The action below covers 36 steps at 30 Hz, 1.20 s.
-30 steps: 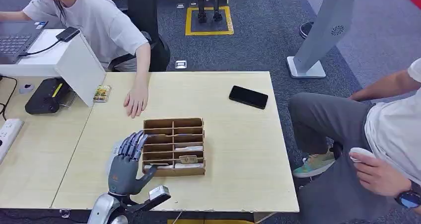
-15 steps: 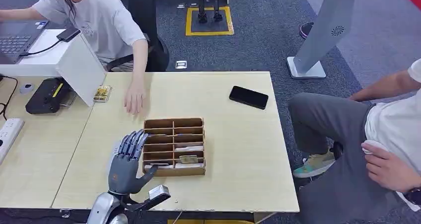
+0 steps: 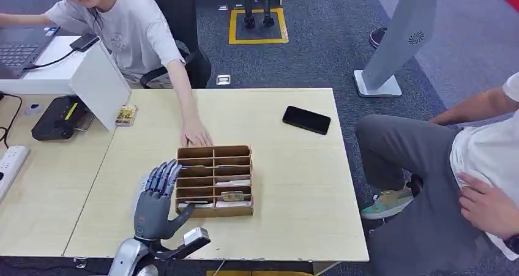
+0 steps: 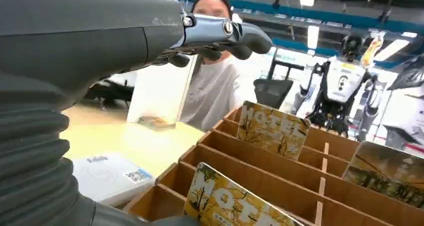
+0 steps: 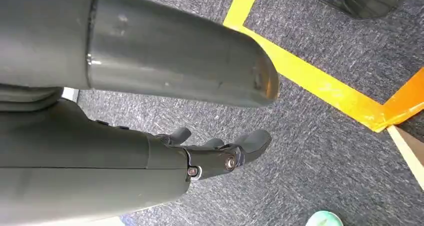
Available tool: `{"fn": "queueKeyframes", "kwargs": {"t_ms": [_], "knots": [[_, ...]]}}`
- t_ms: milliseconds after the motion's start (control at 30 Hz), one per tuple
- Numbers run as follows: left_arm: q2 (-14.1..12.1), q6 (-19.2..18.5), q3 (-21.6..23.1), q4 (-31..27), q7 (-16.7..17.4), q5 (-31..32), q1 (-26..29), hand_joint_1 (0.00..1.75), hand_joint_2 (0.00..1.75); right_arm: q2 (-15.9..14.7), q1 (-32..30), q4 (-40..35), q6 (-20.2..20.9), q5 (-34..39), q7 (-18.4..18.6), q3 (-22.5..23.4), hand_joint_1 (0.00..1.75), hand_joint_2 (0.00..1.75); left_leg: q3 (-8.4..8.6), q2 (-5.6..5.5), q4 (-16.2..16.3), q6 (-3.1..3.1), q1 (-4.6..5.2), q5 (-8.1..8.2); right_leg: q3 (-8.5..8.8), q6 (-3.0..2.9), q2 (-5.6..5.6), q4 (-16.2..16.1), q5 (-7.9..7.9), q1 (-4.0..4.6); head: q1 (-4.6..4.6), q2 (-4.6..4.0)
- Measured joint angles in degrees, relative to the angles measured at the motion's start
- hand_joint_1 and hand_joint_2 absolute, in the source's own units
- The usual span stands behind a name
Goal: Pass the card to the sensor for recognition and then transmit it.
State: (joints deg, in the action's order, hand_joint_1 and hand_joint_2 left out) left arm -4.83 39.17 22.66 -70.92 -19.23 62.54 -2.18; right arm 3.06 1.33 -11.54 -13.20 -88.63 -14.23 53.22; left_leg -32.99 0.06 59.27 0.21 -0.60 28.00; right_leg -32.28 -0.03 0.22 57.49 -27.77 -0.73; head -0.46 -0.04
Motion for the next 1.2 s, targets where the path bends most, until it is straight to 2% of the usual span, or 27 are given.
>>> {"fn": "queueKeyframes", "kwargs": {"t_ms": [233,500,800,1200], "knots": [[-3.7,-5.7,5.3,-2.0,-4.9,-9.1,0.7,0.00,1.75,0.0,0.1,0.0,0.0,0.0,-0.2,0.1,0.00,0.00,-0.02,0.01,0.0,0.00,-0.01,0.00,-0.02,0.00,0.02,0.0,0.00,0.01,0.00,0.00],[-6.8,-11.0,8.0,-5.2,-9.3,-13.9,1.4,0.00,1.75,0.0,0.3,0.0,0.1,0.0,-0.4,0.1,0.00,0.00,-0.04,0.01,0.0,0.00,-0.01,0.00,-0.04,0.00,0.02,0.0,-0.01,0.01,-0.02,0.00],[-8.1,-11.6,8.5,-7.1,-9.6,-14.4,1.8,0.00,1.75,0.0,0.3,0.0,0.1,-0.1,-0.4,0.1,0.00,0.00,-0.03,0.01,0.0,0.00,-0.01,0.00,-0.03,0.00,0.01,0.0,-0.01,0.01,-0.02,0.00],[-8.5,-11.6,8.7,-7.5,-9.6,-14.4,1.9,0.00,1.75,0.0,0.3,0.0,0.1,-0.1,-0.4,0.1,0.00,0.00,-0.04,0.00,0.0,0.00,-0.01,0.00,-0.04,0.00,0.01,0.0,-0.01,0.01,0.00,0.00]]}}
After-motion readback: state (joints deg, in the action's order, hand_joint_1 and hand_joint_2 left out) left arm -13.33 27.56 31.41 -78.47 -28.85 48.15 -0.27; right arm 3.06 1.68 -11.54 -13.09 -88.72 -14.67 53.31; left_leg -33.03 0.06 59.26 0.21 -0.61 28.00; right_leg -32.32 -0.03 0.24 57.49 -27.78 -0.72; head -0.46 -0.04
